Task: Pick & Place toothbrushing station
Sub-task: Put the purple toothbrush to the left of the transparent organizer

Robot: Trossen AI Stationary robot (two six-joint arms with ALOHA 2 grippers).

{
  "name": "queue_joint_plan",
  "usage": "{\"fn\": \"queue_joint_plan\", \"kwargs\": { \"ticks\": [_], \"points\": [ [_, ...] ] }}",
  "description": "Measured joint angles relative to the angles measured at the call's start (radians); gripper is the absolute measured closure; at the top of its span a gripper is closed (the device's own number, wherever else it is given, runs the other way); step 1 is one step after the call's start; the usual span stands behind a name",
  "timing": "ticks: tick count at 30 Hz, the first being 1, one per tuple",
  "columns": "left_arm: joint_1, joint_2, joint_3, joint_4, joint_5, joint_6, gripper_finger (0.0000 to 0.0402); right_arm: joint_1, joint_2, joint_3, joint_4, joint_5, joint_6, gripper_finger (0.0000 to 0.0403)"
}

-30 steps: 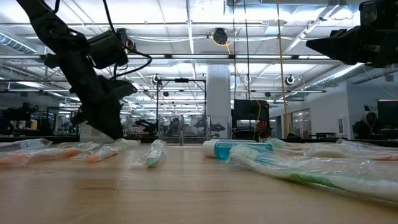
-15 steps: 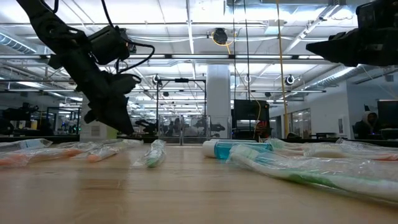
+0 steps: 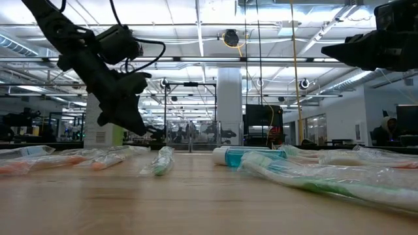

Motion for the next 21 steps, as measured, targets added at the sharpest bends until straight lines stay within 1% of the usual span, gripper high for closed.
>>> {"fn": "queue_joint_plan", "kwargs": {
  "ticks": [3,7,9,12,14,17,21],
  "points": [
    [0.013,0.0,0.057,-0.135,-0.003,0.029,0.0348,0.0,0.0,0.0,0.0,0.0,-0.011,0.0403],
    [0.016,0.0,0.121,-0.264,-0.023,0.097,0.0314,0.0,0.0,0.0,0.0,0.0,-0.024,0.0403],
    [0.016,0.0,0.132,-0.276,-0.025,0.091,0.0291,0.0,0.0,0.0,0.0,0.0,-0.024,0.0403],
    [0.011,0.0,0.132,-0.306,-0.025,0.015,0.0259,0.0,0.0,0.0,0.0,0.0,-0.024,0.0403],
    [0.001,0.002,0.132,-0.333,-0.06,-0.035,0.0244,0.0,0.0,0.0,0.0,0.0,-0.019,0.0403],
    [-0.017,0.031,0.132,-0.35,-0.141,-0.078,0.0233,0.0,0.0,0.0,-0.001,0.0,-0.005,0.0403],
    [-0.033,0.105,0.132,-0.314,-0.159,-0.118,0.0235,0.0,0.0,0.0,-0.001,-0.001,0.002,0.0403]
  ]
}}
